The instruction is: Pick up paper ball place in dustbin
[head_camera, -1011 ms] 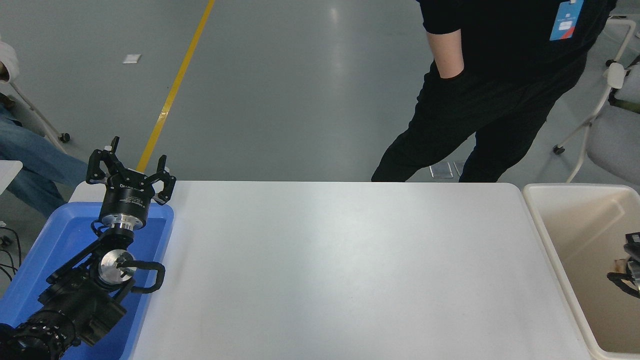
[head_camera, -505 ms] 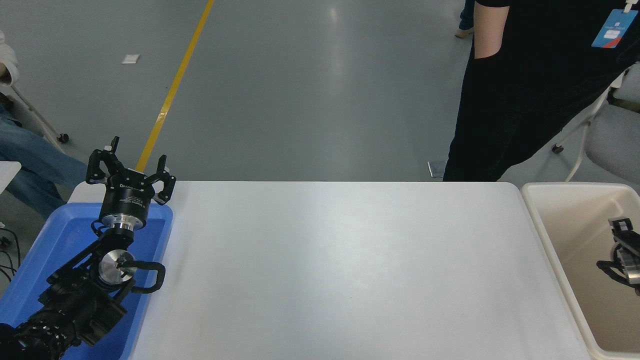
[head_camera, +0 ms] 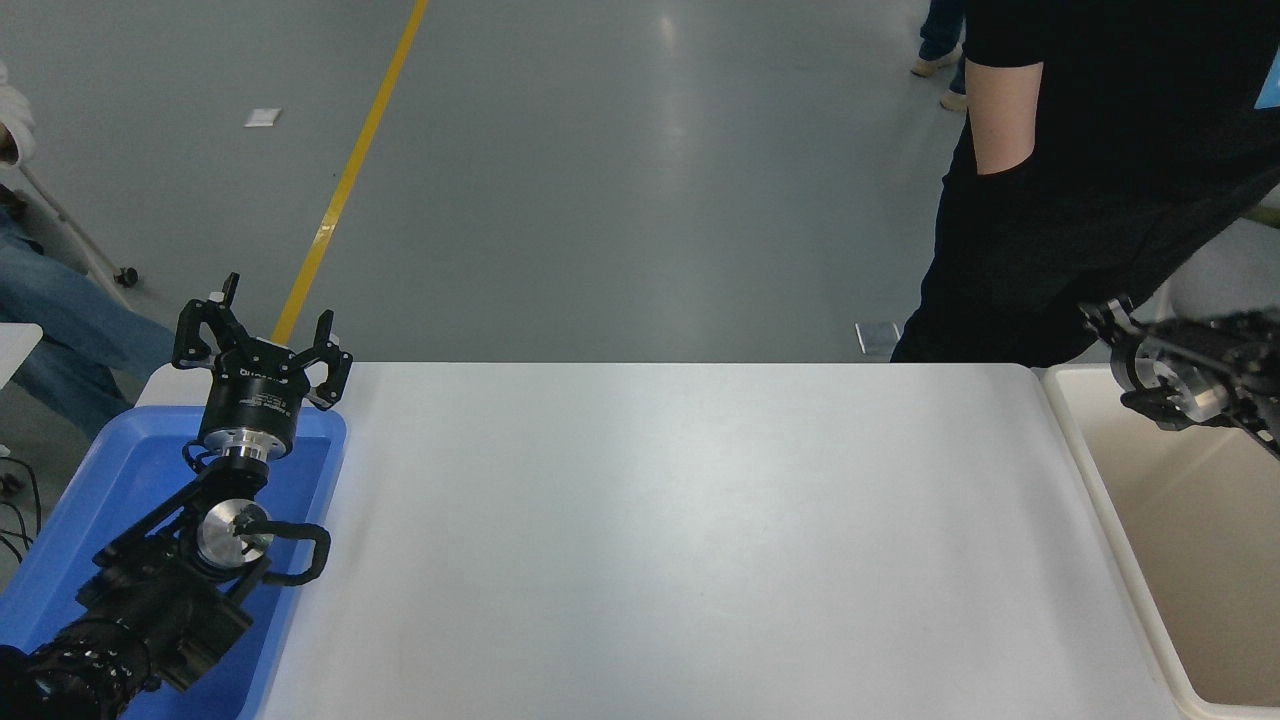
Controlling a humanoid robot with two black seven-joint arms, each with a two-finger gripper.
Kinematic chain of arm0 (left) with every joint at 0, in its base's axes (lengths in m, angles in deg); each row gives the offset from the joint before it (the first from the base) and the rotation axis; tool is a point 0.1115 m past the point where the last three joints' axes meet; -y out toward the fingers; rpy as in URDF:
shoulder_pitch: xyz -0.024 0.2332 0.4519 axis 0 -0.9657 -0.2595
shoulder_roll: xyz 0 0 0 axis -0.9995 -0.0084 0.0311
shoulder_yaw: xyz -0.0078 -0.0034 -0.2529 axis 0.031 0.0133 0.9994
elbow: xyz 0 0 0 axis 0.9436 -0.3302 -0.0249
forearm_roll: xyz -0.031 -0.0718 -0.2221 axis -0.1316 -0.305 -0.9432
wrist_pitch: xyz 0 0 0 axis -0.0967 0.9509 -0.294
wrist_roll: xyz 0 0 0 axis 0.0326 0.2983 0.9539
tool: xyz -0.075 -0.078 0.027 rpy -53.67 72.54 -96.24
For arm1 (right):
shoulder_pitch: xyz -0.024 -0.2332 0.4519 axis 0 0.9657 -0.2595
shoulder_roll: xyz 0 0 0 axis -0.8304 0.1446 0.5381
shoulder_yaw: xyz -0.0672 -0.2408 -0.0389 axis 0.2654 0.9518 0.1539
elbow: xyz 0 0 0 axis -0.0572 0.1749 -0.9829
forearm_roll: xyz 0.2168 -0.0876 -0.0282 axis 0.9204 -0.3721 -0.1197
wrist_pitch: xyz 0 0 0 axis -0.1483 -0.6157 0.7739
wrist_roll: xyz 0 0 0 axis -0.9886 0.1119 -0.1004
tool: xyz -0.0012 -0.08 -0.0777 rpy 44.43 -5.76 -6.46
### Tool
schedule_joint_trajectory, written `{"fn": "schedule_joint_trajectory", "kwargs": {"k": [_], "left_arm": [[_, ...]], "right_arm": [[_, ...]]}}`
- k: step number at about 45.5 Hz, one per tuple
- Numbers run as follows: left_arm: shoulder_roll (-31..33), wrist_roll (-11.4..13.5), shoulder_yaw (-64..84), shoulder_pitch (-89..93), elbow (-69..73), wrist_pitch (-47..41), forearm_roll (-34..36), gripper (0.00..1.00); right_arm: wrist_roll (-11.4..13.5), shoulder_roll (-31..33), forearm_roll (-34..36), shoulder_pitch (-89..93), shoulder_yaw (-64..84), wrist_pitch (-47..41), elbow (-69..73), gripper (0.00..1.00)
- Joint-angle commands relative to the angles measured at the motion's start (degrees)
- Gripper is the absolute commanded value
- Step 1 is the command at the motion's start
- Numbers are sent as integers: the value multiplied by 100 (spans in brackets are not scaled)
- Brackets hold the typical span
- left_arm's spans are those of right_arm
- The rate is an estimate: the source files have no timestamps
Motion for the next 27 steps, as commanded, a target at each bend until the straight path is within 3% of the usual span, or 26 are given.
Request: {"fn": "schedule_joint_trajectory", "kwargs": {"k": [1, 7, 27], "left_arm": [[2, 6, 0, -1, -2, 0, 1, 99], [2, -2, 0, -1, -2, 0, 1, 99], [2, 6, 0, -1, -2, 0, 1, 99]], "right_arm": [[9, -352, -317, -1694, 880, -1347, 1284, 100], [0, -474, -334, -2415, 1276, -2182, 2207, 100], [0, -624, -238, -4226, 1681, -3431, 4089, 100]]}}
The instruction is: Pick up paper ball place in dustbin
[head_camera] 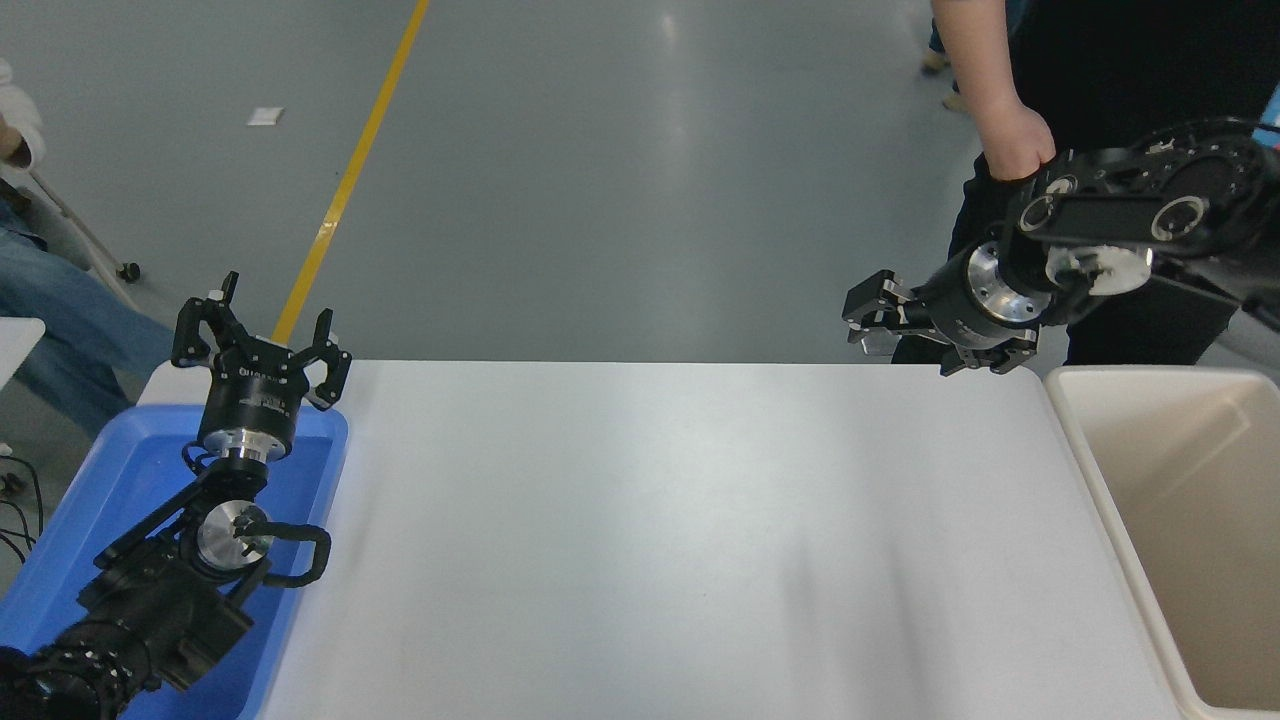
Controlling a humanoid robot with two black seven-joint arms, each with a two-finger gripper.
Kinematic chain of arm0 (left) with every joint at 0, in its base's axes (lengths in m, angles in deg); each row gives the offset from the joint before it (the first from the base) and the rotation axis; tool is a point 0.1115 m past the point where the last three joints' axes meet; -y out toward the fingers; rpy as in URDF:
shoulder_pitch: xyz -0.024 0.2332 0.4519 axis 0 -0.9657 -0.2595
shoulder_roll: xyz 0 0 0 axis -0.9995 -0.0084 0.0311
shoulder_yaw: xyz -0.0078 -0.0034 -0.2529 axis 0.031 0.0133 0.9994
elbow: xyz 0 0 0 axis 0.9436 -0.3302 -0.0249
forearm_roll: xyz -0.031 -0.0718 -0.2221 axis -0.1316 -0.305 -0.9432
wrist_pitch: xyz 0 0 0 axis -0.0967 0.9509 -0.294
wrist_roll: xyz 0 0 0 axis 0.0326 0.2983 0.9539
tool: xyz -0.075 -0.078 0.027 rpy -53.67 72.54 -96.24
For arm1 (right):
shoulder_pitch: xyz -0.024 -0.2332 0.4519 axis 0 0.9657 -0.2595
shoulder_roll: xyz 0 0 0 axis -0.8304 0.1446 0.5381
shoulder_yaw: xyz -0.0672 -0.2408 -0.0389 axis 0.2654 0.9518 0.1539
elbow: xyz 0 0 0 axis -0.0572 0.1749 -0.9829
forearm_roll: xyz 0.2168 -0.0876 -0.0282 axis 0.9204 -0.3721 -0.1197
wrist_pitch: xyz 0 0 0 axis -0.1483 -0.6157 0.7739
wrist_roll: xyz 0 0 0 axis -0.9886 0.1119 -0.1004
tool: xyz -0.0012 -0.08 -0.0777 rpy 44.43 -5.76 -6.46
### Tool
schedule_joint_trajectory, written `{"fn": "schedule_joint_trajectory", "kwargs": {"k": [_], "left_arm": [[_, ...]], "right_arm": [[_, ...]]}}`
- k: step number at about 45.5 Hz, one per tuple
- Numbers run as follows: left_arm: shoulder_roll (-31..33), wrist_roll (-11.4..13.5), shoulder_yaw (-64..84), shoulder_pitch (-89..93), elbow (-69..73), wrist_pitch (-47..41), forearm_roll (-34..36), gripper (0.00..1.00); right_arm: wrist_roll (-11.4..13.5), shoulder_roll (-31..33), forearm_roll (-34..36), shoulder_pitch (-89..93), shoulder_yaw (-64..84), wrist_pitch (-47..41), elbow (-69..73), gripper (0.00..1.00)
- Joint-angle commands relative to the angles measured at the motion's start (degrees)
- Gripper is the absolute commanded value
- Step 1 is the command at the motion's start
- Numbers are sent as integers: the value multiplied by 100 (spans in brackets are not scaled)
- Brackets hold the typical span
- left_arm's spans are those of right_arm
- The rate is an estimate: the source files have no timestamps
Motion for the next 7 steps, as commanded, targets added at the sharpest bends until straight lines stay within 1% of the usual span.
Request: {"fn": "schedule_joint_trajectory", "kwargs": {"k": [1, 7], "left_arm": [[0, -1, 0, 0, 0, 0, 1, 99], [0, 8, 0, 0, 0, 0, 1, 99]], "right_arm": [[0, -23, 43, -1019, 184, -790, 955, 100], [9, -6, 60, -1169, 175, -957, 1008, 100]]}}
